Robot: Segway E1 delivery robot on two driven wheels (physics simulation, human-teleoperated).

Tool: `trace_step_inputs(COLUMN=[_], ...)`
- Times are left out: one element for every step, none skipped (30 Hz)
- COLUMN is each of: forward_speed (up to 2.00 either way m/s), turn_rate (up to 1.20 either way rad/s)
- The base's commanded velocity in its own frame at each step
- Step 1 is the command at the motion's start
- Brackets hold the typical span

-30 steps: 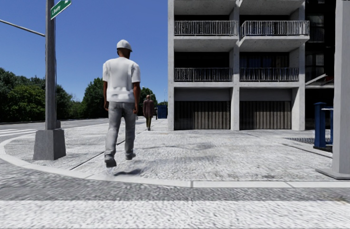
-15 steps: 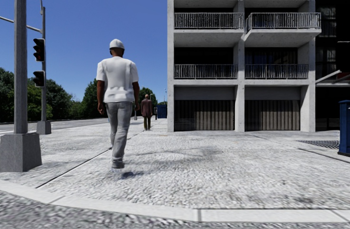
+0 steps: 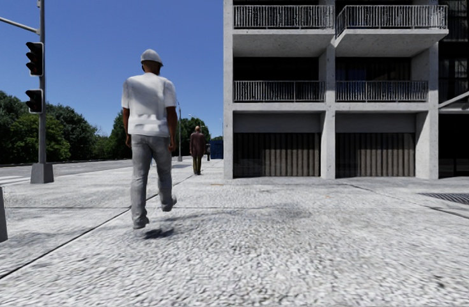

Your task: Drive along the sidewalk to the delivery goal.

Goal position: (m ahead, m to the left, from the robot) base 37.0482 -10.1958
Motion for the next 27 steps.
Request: trace_step_inputs(forward_speed=[1.21, 1.22, 1.23, 1.27, 1.27, 1.27, 1.27, 1.27, 1.27, 1.27, 1.27, 1.27, 1.28, 1.28, 1.28, 1.28, 1.28, 1.28, 1.28, 1.28, 1.28, 1.28, 1.28, 1.28, 1.28, 1.28, 1.28], turn_rate=[0.0, 0.0, 0.0, 0.0, 0.0, 0.0, 0.0, 0.0, 0.0, 0.0, 0.0, 0.0, 0.0, 0.0, 0.0, 0.0, 0.0, 0.0, 0.0, 0.0, 0.0, 0.0, 0.0, 0.0, 0.0, 0.0, 0.0])
